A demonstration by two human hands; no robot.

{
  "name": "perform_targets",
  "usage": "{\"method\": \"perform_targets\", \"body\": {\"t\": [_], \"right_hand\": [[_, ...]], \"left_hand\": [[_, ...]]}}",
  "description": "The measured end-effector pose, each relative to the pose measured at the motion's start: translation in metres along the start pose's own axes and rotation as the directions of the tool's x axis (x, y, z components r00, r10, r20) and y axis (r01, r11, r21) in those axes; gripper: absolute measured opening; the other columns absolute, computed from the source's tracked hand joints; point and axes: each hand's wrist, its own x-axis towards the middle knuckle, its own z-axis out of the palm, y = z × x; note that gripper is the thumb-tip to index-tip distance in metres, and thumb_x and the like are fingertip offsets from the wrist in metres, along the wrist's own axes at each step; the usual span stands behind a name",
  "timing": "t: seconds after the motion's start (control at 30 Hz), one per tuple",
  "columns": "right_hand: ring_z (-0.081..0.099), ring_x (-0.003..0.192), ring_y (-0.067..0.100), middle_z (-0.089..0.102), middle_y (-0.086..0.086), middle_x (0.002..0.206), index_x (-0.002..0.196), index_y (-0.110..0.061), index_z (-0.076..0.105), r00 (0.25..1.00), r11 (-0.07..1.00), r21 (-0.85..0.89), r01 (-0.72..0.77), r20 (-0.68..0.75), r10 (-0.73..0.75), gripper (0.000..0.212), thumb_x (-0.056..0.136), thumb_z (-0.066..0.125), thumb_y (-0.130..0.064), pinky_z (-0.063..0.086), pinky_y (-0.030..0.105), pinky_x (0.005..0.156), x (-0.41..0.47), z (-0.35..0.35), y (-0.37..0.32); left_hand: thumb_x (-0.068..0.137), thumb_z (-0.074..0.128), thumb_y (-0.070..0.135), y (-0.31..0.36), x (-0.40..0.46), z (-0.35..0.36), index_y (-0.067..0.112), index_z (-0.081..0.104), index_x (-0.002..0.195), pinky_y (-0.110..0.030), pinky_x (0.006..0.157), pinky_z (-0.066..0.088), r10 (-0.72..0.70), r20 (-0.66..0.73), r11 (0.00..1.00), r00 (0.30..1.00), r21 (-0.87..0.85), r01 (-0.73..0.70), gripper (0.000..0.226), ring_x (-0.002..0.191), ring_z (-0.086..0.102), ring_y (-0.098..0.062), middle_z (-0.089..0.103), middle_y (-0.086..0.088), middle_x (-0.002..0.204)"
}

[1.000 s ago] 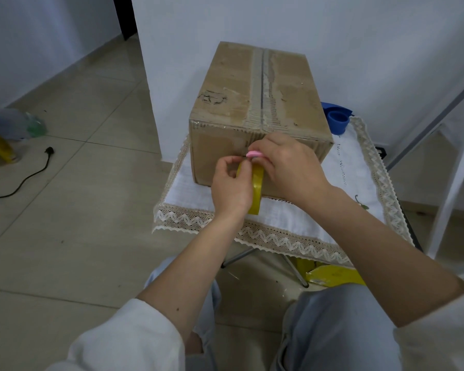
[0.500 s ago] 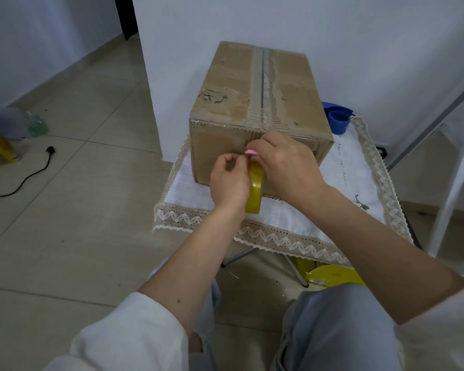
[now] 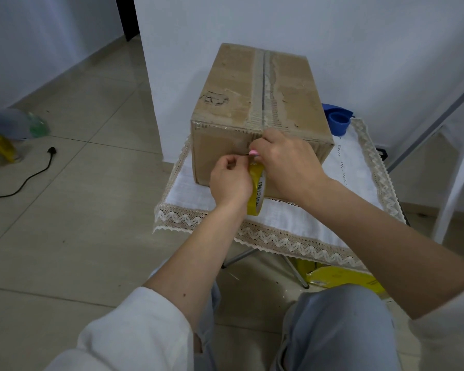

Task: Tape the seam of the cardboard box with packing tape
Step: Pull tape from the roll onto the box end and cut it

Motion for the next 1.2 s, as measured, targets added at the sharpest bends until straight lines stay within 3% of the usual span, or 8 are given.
{"method": "perform_targets", "body": {"t": [0.1,0.2,0.33,0.57,0.67,0.9,1.03,1.2], "right_hand": [[0.060,0.053,0.030,0.061,0.013,0.069,0.067,-0.005,0.067,1.000,0.999,0.038,-0.003,0.013,0.002,0.018,0.067,0.085,-0.001,0.026,0.021,0.047,-0.005,-0.004,0.007],[0.063,0.062,0.036,0.062,0.018,0.076,0.077,0.000,0.070,0.997,0.994,0.100,-0.050,0.064,0.043,0.006,0.080,0.075,-0.003,0.042,0.031,0.048,-0.016,-0.006,0.024],[0.063,0.080,0.038,0.065,0.016,0.091,0.094,-0.003,0.072,0.990,0.981,0.150,-0.120,0.093,0.106,0.016,0.095,0.061,-0.015,0.052,0.041,0.062,-0.032,-0.009,0.040],[0.065,0.083,0.037,0.066,0.013,0.096,0.100,-0.008,0.073,0.986,0.954,0.252,-0.162,0.077,0.147,0.016,0.093,0.064,-0.019,0.053,0.042,0.064,-0.029,-0.009,0.029],[0.064,0.086,0.034,0.066,0.011,0.097,0.102,-0.009,0.073,0.981,0.935,0.295,-0.196,0.059,0.187,0.016,0.092,0.065,-0.019,0.054,0.045,0.068,-0.033,-0.007,0.029],[0.062,0.085,0.017,0.068,0.002,0.096,0.102,-0.018,0.074,0.927,0.777,0.522,-0.352,0.082,0.366,0.013,0.089,0.070,-0.020,0.048,0.026,0.077,-0.066,-0.005,0.037],[0.061,0.086,0.009,0.068,-0.004,0.096,0.102,-0.020,0.074,0.880,0.668,0.600,-0.440,0.140,0.454,0.014,0.089,0.071,-0.022,0.041,0.005,0.075,-0.090,-0.003,0.041],[0.060,0.083,-0.002,0.068,-0.008,0.094,0.099,-0.026,0.072,0.767,0.502,0.646,-0.576,0.215,0.604,0.010,0.089,0.071,-0.025,0.044,0.008,0.070,-0.123,0.001,0.053]], "left_hand": [[0.093,0.056,0.022,0.001,0.001,0.001,0.021,0.064,0.084,-0.031,0.069,0.046,0.012,-0.007,1.000,1.000,0.013,-0.012,0.012,0.068,0.053,-0.011,0.060,0.007,0.077],[0.093,0.056,0.022,-0.001,0.002,0.000,0.020,0.063,0.086,-0.030,0.069,0.045,-0.013,-0.004,1.000,1.000,0.024,0.013,0.010,0.068,0.052,-0.011,0.058,0.008,0.075],[0.095,0.055,0.023,-0.008,0.002,-0.007,0.021,0.063,0.091,-0.031,0.073,0.047,-0.044,0.002,0.999,0.999,0.026,0.044,0.009,0.072,0.054,-0.011,0.058,0.009,0.079],[0.095,0.056,0.023,0.001,0.000,-0.009,0.020,0.063,0.094,-0.022,0.061,0.042,0.032,0.021,0.999,0.999,0.039,-0.032,0.008,0.067,0.051,-0.005,0.057,0.011,0.080],[0.095,0.057,0.023,-0.001,-0.001,-0.011,0.019,0.064,0.094,-0.022,0.063,0.043,0.031,0.047,0.998,0.998,0.045,-0.033,0.008,0.071,0.052,-0.005,0.058,0.012,0.084],[0.094,0.058,0.021,-0.011,-0.014,-0.009,0.024,0.061,0.082,-0.027,0.070,0.043,0.021,0.114,0.999,0.993,0.043,-0.026,0.013,0.076,0.053,-0.007,0.059,0.012,0.086],[0.094,0.058,0.023,-0.014,-0.024,-0.004,0.024,0.061,0.083,-0.029,0.071,0.043,0.006,0.152,0.998,0.988,0.058,-0.015,0.011,0.079,0.054,-0.010,0.060,0.010,0.088],[0.095,0.053,0.025,-0.017,-0.038,0.004,0.020,0.063,0.091,-0.029,0.066,0.040,-0.005,0.252,0.994,0.968,0.108,-0.023,0.011,0.076,0.052,-0.012,0.056,0.007,0.083]]}}
